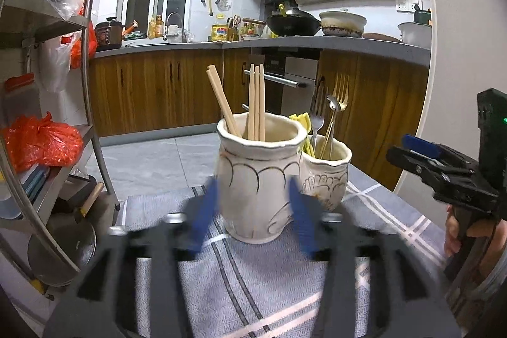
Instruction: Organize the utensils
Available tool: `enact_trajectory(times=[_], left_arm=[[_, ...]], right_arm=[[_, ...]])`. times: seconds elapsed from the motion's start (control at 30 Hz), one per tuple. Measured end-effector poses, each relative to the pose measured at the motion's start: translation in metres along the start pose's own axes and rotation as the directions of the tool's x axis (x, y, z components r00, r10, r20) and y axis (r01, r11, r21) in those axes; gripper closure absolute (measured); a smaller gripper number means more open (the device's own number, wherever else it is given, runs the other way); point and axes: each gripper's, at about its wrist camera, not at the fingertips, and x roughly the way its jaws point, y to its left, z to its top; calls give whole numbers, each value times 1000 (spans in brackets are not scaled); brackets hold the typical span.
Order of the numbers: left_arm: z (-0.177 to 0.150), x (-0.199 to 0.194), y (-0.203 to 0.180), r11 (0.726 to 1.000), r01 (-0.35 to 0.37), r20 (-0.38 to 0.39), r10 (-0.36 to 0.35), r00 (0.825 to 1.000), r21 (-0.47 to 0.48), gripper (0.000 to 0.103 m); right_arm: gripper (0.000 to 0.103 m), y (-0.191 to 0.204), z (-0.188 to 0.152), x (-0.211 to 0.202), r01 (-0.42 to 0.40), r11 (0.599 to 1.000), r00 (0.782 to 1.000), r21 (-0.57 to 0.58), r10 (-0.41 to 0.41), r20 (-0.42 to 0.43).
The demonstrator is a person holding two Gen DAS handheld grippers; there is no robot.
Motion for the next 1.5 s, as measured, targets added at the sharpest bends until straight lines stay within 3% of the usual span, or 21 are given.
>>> enact_trajectory(times=[0.17,0.47,1.5], left_arm=[[-2,-1,-4,1000,-21,13,21,1000,21,27],[-12,6,-13,998,-42,20,41,999,41,9],[-12,7,-11,995,-100,15,100,995,23,6]], right_arm=[[8,-2,-8,-3,-8,999,1000,-32,8,11],[5,0,-9,-2,-21,999,999,-45,22,24],[5,2,-10,-2,-24,998,999,-57,25,25]])
